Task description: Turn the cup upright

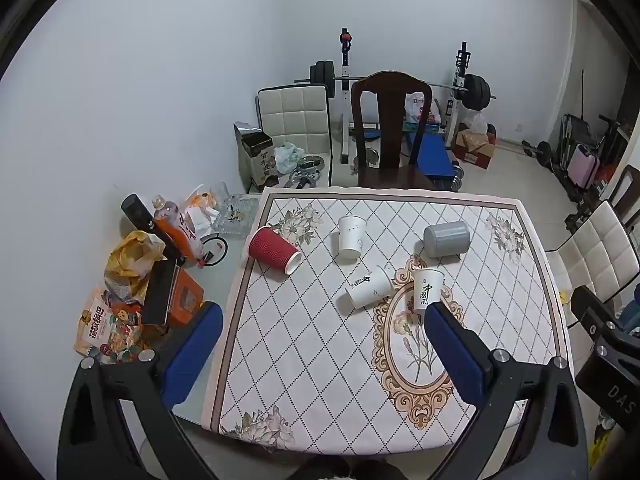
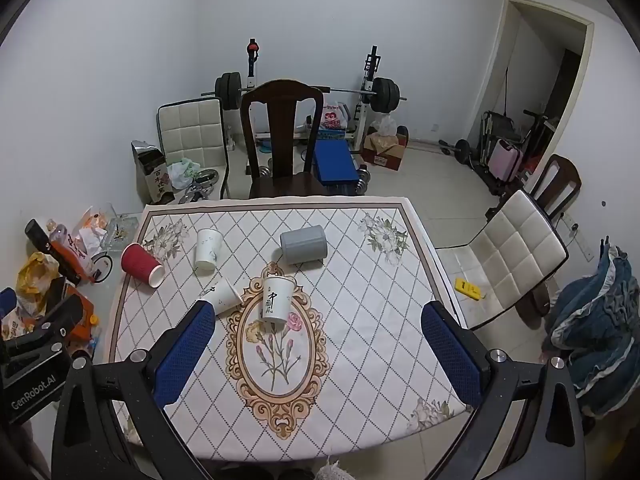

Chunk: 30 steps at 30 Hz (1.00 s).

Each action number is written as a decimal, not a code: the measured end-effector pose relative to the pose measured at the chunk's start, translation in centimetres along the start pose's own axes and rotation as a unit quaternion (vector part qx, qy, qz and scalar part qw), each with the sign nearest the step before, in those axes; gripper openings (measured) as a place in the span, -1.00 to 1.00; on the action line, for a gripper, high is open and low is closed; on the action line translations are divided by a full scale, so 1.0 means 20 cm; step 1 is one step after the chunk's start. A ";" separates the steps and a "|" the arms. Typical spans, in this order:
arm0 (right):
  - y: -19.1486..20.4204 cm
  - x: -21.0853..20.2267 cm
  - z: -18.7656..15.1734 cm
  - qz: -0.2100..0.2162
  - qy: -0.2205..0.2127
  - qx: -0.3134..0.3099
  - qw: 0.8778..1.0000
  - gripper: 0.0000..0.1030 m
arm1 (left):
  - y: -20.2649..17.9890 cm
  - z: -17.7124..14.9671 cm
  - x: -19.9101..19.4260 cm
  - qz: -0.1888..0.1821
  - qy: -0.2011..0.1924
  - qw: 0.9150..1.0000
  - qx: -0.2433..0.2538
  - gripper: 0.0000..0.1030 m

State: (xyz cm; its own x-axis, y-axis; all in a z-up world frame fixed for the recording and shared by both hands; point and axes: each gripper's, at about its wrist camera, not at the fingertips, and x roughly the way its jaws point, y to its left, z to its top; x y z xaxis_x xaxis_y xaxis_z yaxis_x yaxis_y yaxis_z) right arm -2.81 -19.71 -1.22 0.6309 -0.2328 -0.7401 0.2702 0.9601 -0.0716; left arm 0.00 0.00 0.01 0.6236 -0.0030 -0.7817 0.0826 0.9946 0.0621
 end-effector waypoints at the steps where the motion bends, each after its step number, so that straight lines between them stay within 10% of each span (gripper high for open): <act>1: 0.00 0.00 0.00 0.000 0.000 0.001 1.000 1.00 | 0.00 0.00 0.00 0.000 0.001 1.000 0.000 1.00; 30: -0.05 -0.02 -0.03 -0.005 0.000 -0.002 1.000 1.00 | -0.04 0.00 -0.03 0.002 -0.005 1.000 0.002 1.00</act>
State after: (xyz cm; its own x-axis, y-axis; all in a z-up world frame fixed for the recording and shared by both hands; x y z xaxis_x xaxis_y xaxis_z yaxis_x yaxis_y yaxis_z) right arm -3.72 -20.60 -1.25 0.6281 -0.2416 -0.7397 0.2724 0.9587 -0.0818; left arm -0.36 -0.87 0.42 0.6318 0.0004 -0.7751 0.0835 0.9941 0.0686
